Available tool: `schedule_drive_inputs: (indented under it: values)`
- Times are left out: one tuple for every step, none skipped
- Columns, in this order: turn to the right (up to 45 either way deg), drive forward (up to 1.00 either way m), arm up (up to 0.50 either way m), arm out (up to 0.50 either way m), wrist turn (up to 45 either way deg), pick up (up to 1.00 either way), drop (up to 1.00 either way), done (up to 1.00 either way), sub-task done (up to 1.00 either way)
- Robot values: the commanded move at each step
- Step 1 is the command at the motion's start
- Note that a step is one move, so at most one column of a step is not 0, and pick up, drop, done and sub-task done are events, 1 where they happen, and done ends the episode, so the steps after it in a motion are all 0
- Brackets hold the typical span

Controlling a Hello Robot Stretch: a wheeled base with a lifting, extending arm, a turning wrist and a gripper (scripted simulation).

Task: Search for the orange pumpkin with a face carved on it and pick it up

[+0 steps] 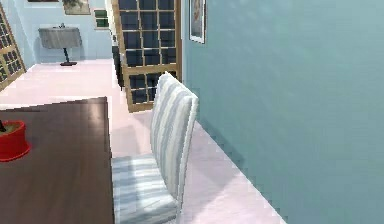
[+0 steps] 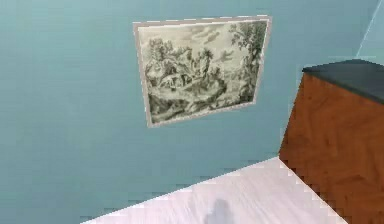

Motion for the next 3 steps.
schedule_drive_inputs:
  values:
    - [-45.0,0.00,0.00,0.00,0.0,0.00,0.00,0.00,0.00]
    - [-45.0,0.00,0.00,0.00,0.0,0.00,0.00,0.00,0.00]
    - [-45.0,0.00,0.00,0.00,0.0,0.00,0.00,0.00,0.00]
